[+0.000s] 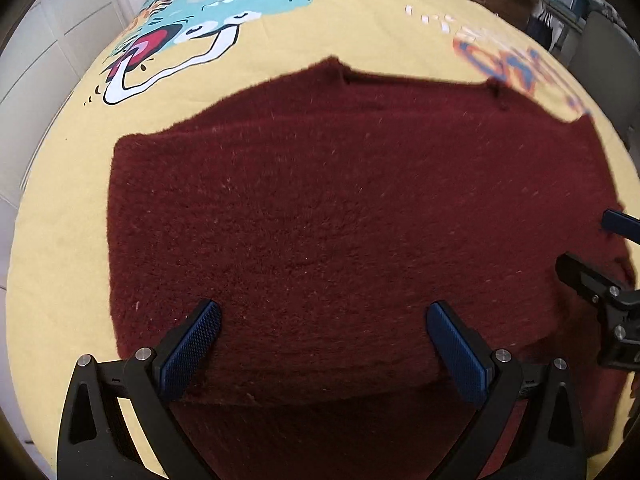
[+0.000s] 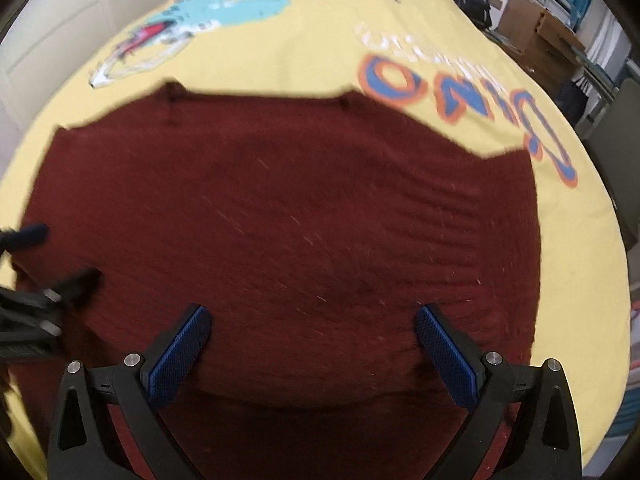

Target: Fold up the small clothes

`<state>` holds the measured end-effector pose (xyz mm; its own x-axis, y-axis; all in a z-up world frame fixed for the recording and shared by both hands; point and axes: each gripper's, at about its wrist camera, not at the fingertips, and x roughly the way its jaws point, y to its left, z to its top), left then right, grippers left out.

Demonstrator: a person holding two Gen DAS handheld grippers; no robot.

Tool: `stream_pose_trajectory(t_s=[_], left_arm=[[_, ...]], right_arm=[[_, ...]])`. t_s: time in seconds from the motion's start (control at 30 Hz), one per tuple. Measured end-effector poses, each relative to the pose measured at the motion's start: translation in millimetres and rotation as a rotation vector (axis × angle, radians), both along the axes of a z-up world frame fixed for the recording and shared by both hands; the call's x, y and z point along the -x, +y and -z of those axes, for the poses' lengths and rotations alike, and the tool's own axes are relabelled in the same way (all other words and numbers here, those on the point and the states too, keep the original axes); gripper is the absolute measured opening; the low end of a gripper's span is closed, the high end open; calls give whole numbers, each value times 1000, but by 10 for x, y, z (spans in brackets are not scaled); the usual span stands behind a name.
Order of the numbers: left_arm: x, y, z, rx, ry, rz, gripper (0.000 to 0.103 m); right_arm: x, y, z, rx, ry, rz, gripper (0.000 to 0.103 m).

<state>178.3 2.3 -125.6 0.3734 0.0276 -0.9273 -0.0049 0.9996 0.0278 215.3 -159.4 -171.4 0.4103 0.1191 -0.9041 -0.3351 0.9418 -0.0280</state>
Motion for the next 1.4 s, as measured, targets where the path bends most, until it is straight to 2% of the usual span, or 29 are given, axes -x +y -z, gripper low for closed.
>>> stream_pose_trajectory(t_s=[0.17, 0.23, 0.3, 0.5, 0.67, 0.9, 1.03, 1.17, 1.3, 1.4], left_arm=[[35, 218, 4, -27, -25, -47, 102], [57, 347, 27, -18, -22, -83, 102], [80, 404, 54, -16, -23, -77, 102], [146, 423, 81, -19, -47, -91, 102], [98, 411, 70, -32, -36, -93, 102], [50, 418, -81, -23, 0, -84, 102], [207, 452, -341, 48, -14, -97, 102], [509, 531, -599, 46, -40, -97, 102], [871, 663, -638, 79, -21, -111, 102], [1215, 704, -596, 71, 11, -127, 102]], right_arm=[[-42, -348, 19, -6, -26, 50, 103], [-90, -532, 44, -4, -11, 83, 103], [-129, -687, 79, -41, 7, 96, 103], [-139, -762, 141, -62, 11, 94, 103], [-158, -750, 160, -70, 16, 102, 103], [89, -776, -164, -80, -32, 85, 103], [307, -874, -446, -77, -69, 83, 103], [596, -1027, -610, -97, -77, 84, 103], [939, -1250, -591, -101, -55, 108, 103], [1148, -1417, -474, -97, -12, 145, 103]])
